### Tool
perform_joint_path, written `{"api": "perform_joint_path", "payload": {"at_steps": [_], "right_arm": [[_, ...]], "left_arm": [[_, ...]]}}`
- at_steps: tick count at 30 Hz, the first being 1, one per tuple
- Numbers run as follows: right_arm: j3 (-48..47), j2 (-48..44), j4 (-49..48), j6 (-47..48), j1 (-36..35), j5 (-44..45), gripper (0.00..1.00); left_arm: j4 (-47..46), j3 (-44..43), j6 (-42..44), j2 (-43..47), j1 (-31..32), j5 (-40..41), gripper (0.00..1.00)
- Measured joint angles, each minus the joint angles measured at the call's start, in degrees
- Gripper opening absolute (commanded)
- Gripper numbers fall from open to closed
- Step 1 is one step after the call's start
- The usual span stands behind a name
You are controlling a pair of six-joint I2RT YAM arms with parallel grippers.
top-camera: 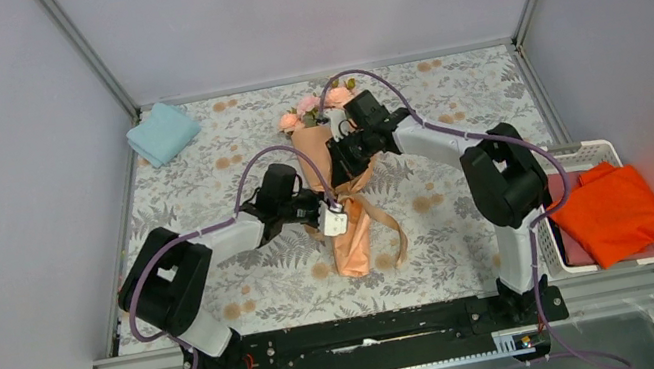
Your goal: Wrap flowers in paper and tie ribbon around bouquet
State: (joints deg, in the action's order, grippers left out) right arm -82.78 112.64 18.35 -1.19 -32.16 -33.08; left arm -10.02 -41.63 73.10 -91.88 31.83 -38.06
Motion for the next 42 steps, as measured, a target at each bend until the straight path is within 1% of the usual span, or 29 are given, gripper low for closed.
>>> {"api": "perform_joint_path", "payload": {"at_steps": [4,5,8,9,10,11,12,16,20,23,26,32,33,36,38,42], "right_arm": [[1.4,-1.7,-1.1,-0.4,0.0,1.1,0.0],[1.8,-2.6,-1.4,-0.6,0.0,1.4,0.0],[2.5,-4.1,-2.4,-0.9,0.0,2.2,0.0],[2.8,-4.5,-2.8,-1.0,0.0,2.3,0.0],[3.0,-4.7,-3.1,-1.1,0.0,2.4,0.0],[3.3,-4.8,-3.4,-1.3,0.0,2.5,0.0],[3.7,-4.8,-3.9,-1.4,0.0,2.6,0.0],[5.0,-4.8,-4.1,-1.8,0.0,2.6,0.0],[5.2,-4.8,-4.4,-1.7,0.0,2.1,0.07],[5.2,-4.7,-4.9,-0.7,0.0,1.8,0.11],[3.9,-3.4,-4.5,1.1,0.0,0.8,0.16],[2.2,0.5,-1.8,4.9,-0.1,-0.6,0.23],[2.2,0.8,-1.1,5.5,-0.1,-0.9,0.24],[1.9,1.4,1.0,7.0,-0.2,-1.8,0.26],[1.2,1.8,2.3,8.1,-0.2,-2.6,0.26],[0.4,1.9,3.5,9.6,-0.3,-3.7,0.25]], "left_arm": [[0.1,0.2,0.7,0.0,0.0,0.0,0.0],[0.1,0.3,0.8,0.0,0.0,0.0,0.01],[0.2,0.3,0.7,0.0,0.0,0.0,0.25],[0.2,0.3,0.5,0.0,0.0,0.1,0.36],[0.3,0.3,0.1,0.1,0.0,0.1,0.44],[0.4,0.3,0.2,0.2,-0.1,0.1,0.47],[0.7,0.3,0.1,0.5,-0.1,0.1,0.48],[5.4,-0.2,0.1,3.4,-0.9,0.0,0.48],[10.8,-0.9,0.5,6.1,-1.6,-0.1,0.47],[12.8,-0.9,0.5,6.9,-1.7,-0.2,0.47],[12.4,-0.9,-1.3,6.8,-1.8,-0.5,0.49],[5.0,-0.5,-5.8,4.0,-1.1,0.5,0.51],[4.0,-0.4,-6.1,3.5,-1.0,0.7,0.49],[2.1,0.4,-6.4,2.5,-0.4,0.9,0.33],[1.6,1.1,-5.9,2.4,0.0,0.7,0.26],[1.4,2.2,-3.5,2.4,0.3,-0.3,0.19]]}}
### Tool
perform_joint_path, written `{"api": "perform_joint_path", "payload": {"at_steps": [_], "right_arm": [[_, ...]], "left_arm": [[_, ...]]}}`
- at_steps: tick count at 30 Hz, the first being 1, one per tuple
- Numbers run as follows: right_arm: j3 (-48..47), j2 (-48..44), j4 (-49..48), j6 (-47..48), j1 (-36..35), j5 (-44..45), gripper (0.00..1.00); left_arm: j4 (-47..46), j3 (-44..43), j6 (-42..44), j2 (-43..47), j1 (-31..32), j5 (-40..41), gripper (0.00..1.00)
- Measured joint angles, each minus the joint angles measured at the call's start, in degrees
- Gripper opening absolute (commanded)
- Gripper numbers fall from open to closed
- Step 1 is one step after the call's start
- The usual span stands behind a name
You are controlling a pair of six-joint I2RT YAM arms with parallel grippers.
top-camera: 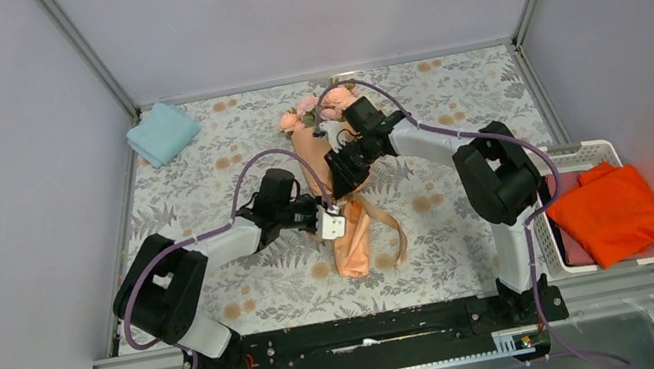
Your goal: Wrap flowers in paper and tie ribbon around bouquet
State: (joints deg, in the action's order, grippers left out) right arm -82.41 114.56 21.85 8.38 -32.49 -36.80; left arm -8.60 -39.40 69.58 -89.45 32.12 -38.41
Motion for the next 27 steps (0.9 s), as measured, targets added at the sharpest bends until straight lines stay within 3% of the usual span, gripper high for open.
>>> {"api": "perform_joint_path", "payload": {"at_steps": [11,16,27], "right_arm": [[-1.0,0.2,1.1,2.1,-2.1,-0.3,0.31],[-1.1,0.2,1.2,2.6,-3.5,0.9,0.42],[-2.0,1.5,3.2,5.0,-4.1,6.4,0.37]], "left_arm": [[0.0,0.1,2.6,-0.5,0.1,-1.3,0.08],[0.0,0.2,3.4,-0.9,0.1,-1.2,0.05],[-0.1,0.2,3.5,-1.2,0.1,-1.2,0.04]]}}
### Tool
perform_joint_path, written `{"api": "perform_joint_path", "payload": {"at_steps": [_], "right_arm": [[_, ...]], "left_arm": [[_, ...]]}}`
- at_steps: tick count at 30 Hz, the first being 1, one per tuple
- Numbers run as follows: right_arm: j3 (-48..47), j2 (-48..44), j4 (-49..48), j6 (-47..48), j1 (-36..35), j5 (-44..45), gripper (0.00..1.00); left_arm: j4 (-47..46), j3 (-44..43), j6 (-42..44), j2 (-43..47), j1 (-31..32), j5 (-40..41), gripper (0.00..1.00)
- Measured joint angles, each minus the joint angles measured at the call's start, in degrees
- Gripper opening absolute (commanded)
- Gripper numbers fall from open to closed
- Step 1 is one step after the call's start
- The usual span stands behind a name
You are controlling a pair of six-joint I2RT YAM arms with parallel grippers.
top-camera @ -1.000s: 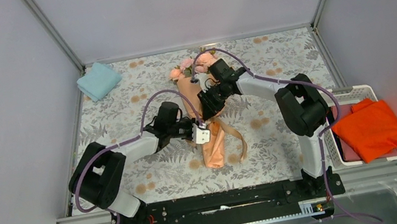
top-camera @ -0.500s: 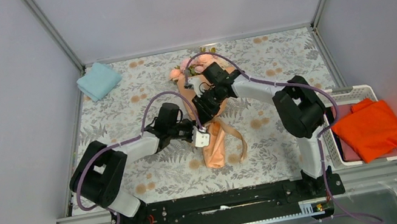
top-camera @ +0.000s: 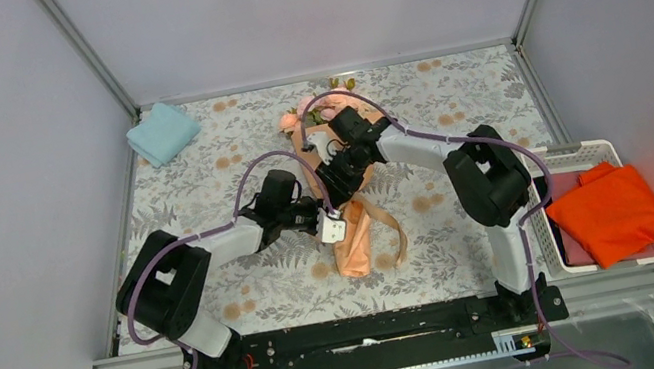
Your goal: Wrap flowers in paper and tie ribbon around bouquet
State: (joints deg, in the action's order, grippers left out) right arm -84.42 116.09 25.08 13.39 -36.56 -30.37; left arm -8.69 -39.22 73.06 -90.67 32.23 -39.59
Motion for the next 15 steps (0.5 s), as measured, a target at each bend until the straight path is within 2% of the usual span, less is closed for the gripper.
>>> {"api": "perform_joint_path", "payload": {"at_steps": [2,6,15], "right_arm": [[-0.2,0.3,0.2,0.1,-0.2,0.8,0.27],[-0.8,0.6,1.2,0.3,-0.7,2.5,0.0],[-2.0,0.3,1.5,-0.4,-0.9,3.8,0.0]], "left_arm": [[-0.1,0.0,0.0,-0.1,0.0,0.0,0.04],[-0.3,0.0,0.0,-0.2,0.0,0.2,0.02],[-0.7,0.0,0.4,-0.3,0.0,1.0,0.0]]}}
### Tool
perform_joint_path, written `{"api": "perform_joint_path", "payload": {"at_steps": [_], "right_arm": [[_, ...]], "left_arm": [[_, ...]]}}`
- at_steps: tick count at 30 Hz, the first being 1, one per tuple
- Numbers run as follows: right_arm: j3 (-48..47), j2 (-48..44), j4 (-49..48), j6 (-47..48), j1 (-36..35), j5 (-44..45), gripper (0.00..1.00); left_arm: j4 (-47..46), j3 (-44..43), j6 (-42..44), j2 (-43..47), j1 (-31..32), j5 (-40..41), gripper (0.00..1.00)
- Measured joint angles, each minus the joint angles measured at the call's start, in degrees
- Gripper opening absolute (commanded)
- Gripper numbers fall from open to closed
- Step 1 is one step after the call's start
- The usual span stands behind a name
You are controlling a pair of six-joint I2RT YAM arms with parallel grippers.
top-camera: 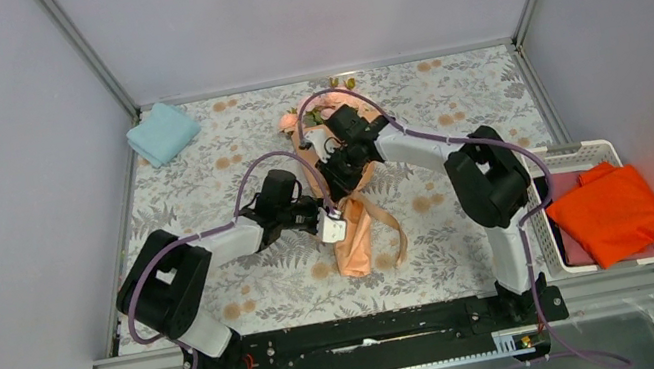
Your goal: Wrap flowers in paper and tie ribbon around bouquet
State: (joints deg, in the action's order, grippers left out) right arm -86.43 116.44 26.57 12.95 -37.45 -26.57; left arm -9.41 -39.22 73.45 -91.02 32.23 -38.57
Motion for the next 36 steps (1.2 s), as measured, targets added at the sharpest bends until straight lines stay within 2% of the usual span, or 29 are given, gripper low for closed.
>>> {"api": "perform_joint_path", "payload": {"at_steps": [12,15,19,24,28,30,33,36], "right_arm": [[2.3,-4.9,-3.9,-3.9,0.8,-0.7,0.0],[2.8,-4.9,-5.0,-5.2,1.4,-1.6,0.0],[3.5,-4.9,-7.4,-7.1,1.7,-1.9,0.0],[5.2,-4.9,-11.2,-10.3,2.3,-1.8,0.0],[7.0,-4.9,-14.3,-12.7,3.0,-2.1,0.0],[8.0,-5.0,-16.0,-13.6,3.4,-2.7,0.0],[9.4,-5.0,-18.2,-15.0,3.5,-3.5,0.0],[11.1,-5.6,-20.5,-16.0,3.5,-3.9,0.0]], "left_arm": [[-2.8,0.0,0.7,0.0,0.0,0.1,0.01],[-3.1,0.0,0.5,0.0,0.0,0.1,0.08],[-4.0,0.0,-0.7,-0.4,0.0,0.3,0.28],[-3.8,-0.1,-2.4,-0.4,-0.6,0.5,0.34],[0.9,-0.5,-3.3,3.2,-2.2,-0.4,0.45],[6.3,-1.8,-2.4,6.1,-3.3,-1.8,0.45],[12.7,-3.9,-2.3,8.9,-4.8,-3.8,0.38],[13.8,-6.0,-9.5,8.7,-6.5,-4.7,0.34]]}}
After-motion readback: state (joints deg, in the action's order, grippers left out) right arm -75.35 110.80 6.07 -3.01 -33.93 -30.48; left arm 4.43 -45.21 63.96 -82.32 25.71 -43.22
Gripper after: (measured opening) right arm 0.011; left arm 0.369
